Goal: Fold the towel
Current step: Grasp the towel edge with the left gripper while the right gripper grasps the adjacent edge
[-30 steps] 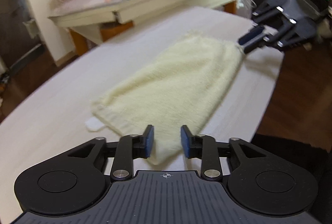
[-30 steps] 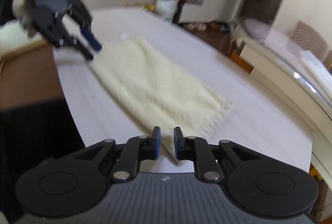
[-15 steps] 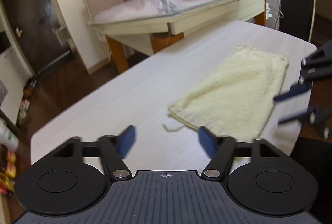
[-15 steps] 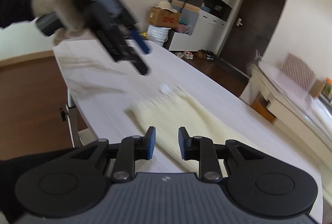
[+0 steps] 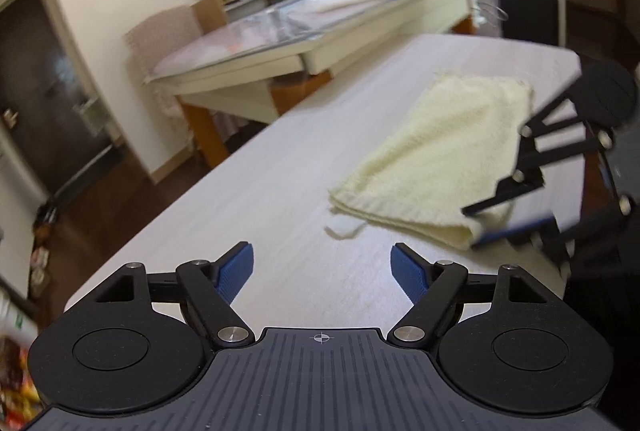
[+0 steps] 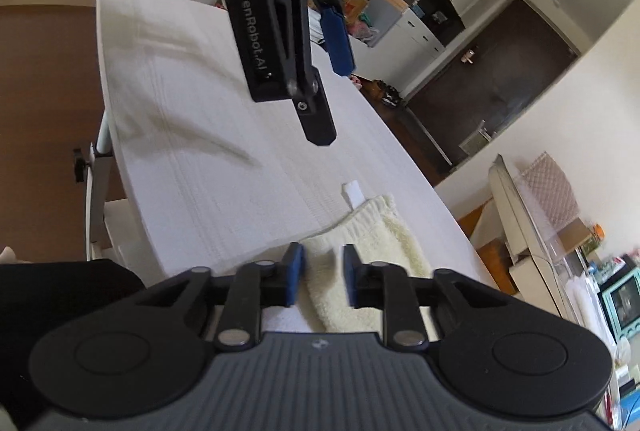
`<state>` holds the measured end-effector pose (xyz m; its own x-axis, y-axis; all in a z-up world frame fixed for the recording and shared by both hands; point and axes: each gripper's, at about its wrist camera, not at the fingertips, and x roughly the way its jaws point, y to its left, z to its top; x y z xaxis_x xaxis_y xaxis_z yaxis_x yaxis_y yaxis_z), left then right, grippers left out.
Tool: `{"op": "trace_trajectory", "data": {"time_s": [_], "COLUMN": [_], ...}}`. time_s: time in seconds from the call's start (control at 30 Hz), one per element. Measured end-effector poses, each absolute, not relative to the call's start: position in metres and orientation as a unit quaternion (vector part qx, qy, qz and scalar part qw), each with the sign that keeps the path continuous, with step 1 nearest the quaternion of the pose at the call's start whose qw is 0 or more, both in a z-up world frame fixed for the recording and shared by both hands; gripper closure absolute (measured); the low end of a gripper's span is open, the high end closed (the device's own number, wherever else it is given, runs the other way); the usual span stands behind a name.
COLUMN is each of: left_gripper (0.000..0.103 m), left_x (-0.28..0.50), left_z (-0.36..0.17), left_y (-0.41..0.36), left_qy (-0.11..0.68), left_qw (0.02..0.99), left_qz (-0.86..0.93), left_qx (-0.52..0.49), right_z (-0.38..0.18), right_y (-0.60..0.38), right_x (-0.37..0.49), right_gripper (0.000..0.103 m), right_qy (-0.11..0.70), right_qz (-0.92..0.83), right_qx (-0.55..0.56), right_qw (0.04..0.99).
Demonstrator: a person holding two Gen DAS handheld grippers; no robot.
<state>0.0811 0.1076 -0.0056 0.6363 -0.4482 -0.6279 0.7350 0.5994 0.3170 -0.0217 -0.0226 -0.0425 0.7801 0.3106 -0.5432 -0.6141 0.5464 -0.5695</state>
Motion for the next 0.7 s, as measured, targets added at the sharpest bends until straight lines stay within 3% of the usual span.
{"op": "trace_trajectory", "data": {"time_s": [0.3, 0.4, 0.5, 0.57, 0.7], "left_gripper": [0.023, 0.03, 0.053, 0.086, 0.092], "left_x": [0.073, 0.078, 0.08, 0.079, 0.073], "left_z": [-0.035, -0.04, -0.042, -0.044, -0.039], "left_y": [0.074, 0.068, 0.065, 0.062, 0.059], "left_qy": [0.16, 0.136, 0.123, 0.131, 0.166], "left_qw": [0.78, 0.763, 0.745, 0.717, 0.685], "left_qz": [-0.423, -0.443, -0.459, -0.482, -0.506], "left_qx": [0.433, 0.452, 0.468, 0.487, 0.498], "right_z": [0.016, 0.027, 0.031, 0.031, 0.026], "right_y": [-0.075, -0.089, -0.099, -0.102, -0.11], "right_x": [0.002, 0.004, -0.002, -0.006, -0.02], "right_gripper": [0.093, 0.093, 0.093, 0.093, 0.093], "right_qy": [0.232, 0.233, 0.23, 0.227, 0.223], "right_qz": [0.336, 0.351, 0.368, 0.374, 0.381], "right_qx": [-0.201, -0.183, -0.183, -0.188, -0.198], "right_qw": [0.89, 0.888, 0.882, 0.879, 0.875]}}
